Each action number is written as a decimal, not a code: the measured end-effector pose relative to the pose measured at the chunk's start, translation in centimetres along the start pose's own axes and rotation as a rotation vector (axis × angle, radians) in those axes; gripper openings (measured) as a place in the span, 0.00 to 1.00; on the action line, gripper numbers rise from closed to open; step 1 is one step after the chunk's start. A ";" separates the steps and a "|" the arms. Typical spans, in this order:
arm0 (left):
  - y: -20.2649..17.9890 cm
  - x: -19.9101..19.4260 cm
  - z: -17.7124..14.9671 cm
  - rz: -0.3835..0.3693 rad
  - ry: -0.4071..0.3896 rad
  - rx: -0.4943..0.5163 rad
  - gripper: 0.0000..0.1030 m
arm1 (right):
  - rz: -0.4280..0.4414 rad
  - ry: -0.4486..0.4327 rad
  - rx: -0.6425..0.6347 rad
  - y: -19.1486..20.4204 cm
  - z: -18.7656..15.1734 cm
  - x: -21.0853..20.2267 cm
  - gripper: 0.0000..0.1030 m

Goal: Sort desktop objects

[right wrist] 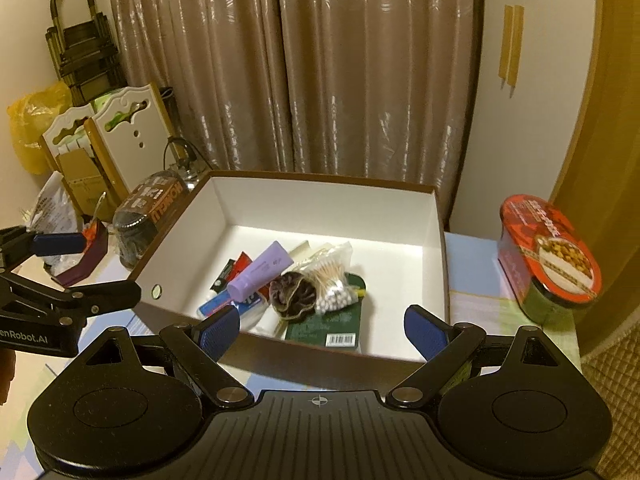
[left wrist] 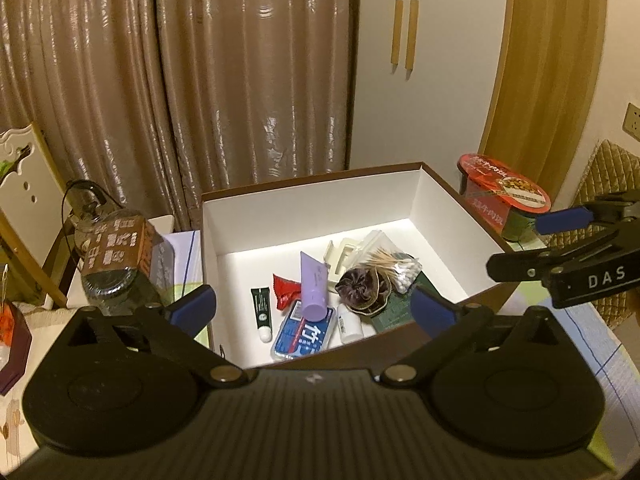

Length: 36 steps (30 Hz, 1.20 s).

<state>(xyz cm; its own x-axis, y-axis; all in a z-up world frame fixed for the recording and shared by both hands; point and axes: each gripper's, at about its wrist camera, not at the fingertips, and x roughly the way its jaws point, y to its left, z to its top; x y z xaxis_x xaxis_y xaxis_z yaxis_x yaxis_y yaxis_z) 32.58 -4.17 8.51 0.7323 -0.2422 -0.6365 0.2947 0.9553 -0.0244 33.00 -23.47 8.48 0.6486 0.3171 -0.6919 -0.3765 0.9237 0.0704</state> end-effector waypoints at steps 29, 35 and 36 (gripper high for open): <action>-3.0 -8.8 -6.8 0.050 0.088 -0.116 0.99 | -0.073 0.030 0.163 1.8 -8.7 -8.9 0.89; -3.5 -10.1 -7.7 0.065 0.089 -0.128 0.99 | -0.085 0.022 0.176 2.4 -9.6 -10.4 0.89; -3.5 -10.2 -7.8 0.067 0.092 -0.130 0.99 | -0.085 0.023 0.176 2.5 -9.7 -10.6 0.89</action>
<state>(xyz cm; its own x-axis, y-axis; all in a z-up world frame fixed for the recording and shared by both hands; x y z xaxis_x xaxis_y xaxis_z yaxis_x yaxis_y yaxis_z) 19.26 -3.76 9.05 0.6866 -0.1667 -0.7077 0.1610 0.9841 -0.0755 18.76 -26.58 8.98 0.6574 0.2332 -0.7166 -0.1982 0.9709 0.1342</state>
